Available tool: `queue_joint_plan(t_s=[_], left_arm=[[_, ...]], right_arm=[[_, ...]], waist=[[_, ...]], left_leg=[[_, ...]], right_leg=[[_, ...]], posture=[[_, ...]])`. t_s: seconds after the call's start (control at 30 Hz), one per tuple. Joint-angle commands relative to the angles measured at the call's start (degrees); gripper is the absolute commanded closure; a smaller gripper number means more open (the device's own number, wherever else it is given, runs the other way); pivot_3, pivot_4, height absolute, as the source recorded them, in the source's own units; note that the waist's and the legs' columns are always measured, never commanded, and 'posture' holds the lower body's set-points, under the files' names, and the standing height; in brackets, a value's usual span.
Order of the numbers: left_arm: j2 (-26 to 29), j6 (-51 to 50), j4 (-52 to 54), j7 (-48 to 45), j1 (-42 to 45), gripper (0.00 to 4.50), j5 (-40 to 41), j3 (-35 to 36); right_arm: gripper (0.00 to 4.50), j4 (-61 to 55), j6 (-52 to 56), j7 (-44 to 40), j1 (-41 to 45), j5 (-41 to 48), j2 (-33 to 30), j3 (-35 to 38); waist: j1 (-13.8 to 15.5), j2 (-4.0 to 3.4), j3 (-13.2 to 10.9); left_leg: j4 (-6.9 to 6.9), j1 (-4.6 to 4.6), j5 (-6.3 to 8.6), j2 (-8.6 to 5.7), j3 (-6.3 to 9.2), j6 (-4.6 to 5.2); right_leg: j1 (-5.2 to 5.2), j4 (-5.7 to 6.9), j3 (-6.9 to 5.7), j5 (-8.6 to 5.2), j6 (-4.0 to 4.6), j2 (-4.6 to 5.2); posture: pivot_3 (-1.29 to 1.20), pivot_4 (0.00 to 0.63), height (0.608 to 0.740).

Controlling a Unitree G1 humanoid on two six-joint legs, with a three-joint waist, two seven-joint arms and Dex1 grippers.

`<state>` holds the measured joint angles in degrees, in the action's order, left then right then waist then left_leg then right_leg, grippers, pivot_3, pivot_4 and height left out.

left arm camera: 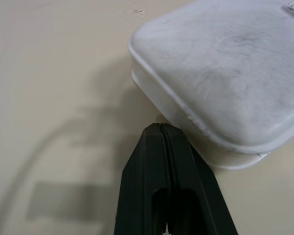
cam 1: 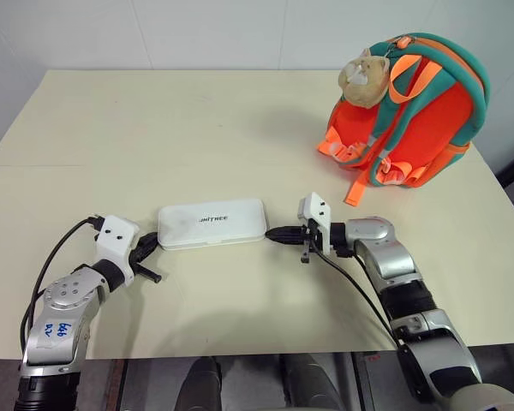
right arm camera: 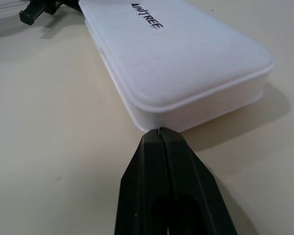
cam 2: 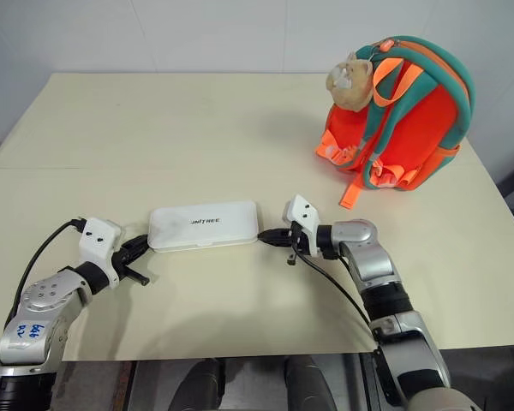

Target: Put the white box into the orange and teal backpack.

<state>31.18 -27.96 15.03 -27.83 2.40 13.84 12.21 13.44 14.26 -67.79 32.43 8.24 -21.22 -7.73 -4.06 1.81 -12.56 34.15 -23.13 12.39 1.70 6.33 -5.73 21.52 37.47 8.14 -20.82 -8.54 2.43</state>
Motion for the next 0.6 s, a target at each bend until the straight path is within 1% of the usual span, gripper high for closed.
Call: queue_joint_plan(t_s=[0.03,0.23,0.33,0.43,0.6], left_arm=[[-0.95,1.43,3.30,-4.77,0.15,4.47,2.74,-4.39],[-1.37,1.49,3.68,-7.21,0.21,4.47,2.84,-6.70],[-1.49,1.18,3.94,-7.99,0.41,4.47,3.28,-7.28],[-1.36,0.99,4.32,-8.32,0.42,4.47,3.60,-7.76],[-1.31,-0.15,5.55,-8.17,0.11,4.47,3.69,-8.42]], right_arm=[[4.46,-8.66,4.10,-0.46,-2.16,3.68,-1.71,0.12],[4.46,-20.46,12.49,0.14,-9.50,7.92,-8.10,2.59],[4.46,-24.54,15.66,0.69,-12.53,9.91,-10.86,3.57],[4.46,-26.61,16.66,1.70,-14.82,11.04,-12.79,4.23],[4.46,-25.37,15.48,3.35,-16.75,10.86,-15.21,4.98]], waist=[[0.23,0.00,0.00],[1.05,0.00,0.00],[1.13,0.01,0.00],[1.15,0.03,0.01],[1.03,0.03,0.01]], left_leg=[[0.00,-0.01,0.00,0.00,0.00,0.00],[0.00,-0.02,0.01,0.00,-0.01,0.01],[0.01,-0.03,0.01,-0.01,-0.01,0.01],[0.01,-0.05,0.01,-0.01,-0.01,0.01],[0.01,-0.05,0.01,-0.02,-0.02,0.02]], right_leg=[[0.00,-0.02,0.00,0.00,0.00,0.00],[-0.02,-0.08,0.00,0.00,0.00,0.00],[-0.05,-0.13,0.00,0.00,-0.01,0.01],[-0.05,-0.15,0.00,0.01,-0.02,0.00],[-0.05,-0.19,0.02,0.01,-0.02,0.01]], posture=[[0.00,0.150,0.740],[0.00,0.150,0.740],[0.00,0.150,0.740],[0.00,0.150,0.740],[0.00,0.150,0.740]])
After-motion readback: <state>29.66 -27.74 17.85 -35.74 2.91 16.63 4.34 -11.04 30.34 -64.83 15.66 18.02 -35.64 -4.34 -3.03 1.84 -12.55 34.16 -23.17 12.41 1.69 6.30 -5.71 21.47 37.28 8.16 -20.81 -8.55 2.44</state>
